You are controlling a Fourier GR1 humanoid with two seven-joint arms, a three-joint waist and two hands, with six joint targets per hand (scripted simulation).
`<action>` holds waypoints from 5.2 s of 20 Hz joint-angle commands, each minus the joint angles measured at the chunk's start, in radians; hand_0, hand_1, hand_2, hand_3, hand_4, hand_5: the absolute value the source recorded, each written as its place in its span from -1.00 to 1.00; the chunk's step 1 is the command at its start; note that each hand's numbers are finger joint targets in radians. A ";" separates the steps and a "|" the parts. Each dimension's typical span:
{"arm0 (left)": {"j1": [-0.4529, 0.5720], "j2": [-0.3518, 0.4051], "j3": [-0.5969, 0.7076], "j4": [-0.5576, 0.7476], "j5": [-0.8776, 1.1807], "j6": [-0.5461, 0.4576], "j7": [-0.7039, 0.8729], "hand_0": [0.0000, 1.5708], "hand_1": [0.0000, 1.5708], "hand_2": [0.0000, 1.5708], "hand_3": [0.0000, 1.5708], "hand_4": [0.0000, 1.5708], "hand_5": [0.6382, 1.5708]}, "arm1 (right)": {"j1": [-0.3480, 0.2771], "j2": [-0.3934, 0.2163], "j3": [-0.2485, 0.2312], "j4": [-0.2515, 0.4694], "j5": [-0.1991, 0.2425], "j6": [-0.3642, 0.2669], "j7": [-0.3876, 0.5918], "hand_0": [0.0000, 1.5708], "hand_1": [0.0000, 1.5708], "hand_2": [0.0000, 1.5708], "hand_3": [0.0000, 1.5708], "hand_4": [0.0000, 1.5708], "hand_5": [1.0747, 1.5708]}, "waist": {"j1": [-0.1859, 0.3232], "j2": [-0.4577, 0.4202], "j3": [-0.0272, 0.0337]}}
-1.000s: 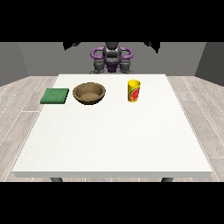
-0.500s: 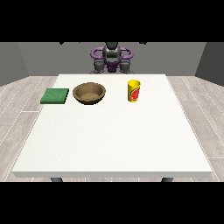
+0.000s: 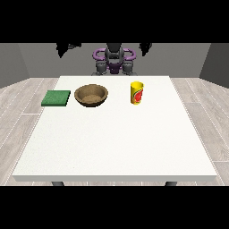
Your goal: Pick the cup and pour the ball into the bowl, then pick the bowl and place it on the pad
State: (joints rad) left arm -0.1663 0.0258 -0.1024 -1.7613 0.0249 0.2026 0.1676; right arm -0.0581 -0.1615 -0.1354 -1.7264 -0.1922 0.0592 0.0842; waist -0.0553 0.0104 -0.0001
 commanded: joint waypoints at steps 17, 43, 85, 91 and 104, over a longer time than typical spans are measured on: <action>-0.218 0.078 0.263 0.656 0.025 -0.095 -0.632 -1.00 -1.00 -1.00 -1.00 -1.00 0.81 | -0.185 -0.049 -0.062 0.100 -0.010 0.041 -0.127 -1.00 -1.00 -1.00 -1.00 -0.77 1.00 | -0.055 0.225 -0.0006; -0.446 0.052 0.045 0.986 -0.471 0.464 -0.484 0.64 0.64 1.00 1.00 0.51 0.93 | -0.246 -0.210 -0.174 0.318 -0.142 0.183 0.000 -1.00 -1.00 -1.00 -0.71 -0.76 0.99 | -0.117 -0.008 0.0054; -0.766 -0.018 -0.556 1.100 -1.436 0.035 0.280 -1.00 -1.00 0.57 1.00 0.21 0.99 | -0.235 -0.228 -0.240 0.542 -0.191 0.239 -0.069 -1.00 -1.00 -1.00 -0.64 -0.40 1.00 | -0.032 -0.080 0.0003; -0.851 0.035 -0.729 1.193 -1.617 -0.133 0.233 0.93 0.93 1.00 1.00 0.60 0.88 | -0.213 -0.226 -0.243 0.580 -0.195 0.286 -0.120 -1.00 -1.00 -1.00 -0.64 -0.39 1.00 | -0.032 -0.085 0.0012; -0.755 0.045 -0.624 1.083 -1.677 -0.133 0.176 0.94 0.94 1.00 1.00 0.62 0.84 | -0.266 -0.219 -0.227 0.531 -0.194 0.184 -0.010 -1.00 -1.00 -1.00 -0.60 -0.33 0.99 | 0.026 -0.103 -0.0004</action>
State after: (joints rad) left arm -0.9760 0.0467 -0.7594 -0.6454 -1.6559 0.0253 0.3597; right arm -0.3034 -0.3872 -0.3706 -1.1738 -0.3873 0.2864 0.0274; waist -0.0554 -0.0747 0.0003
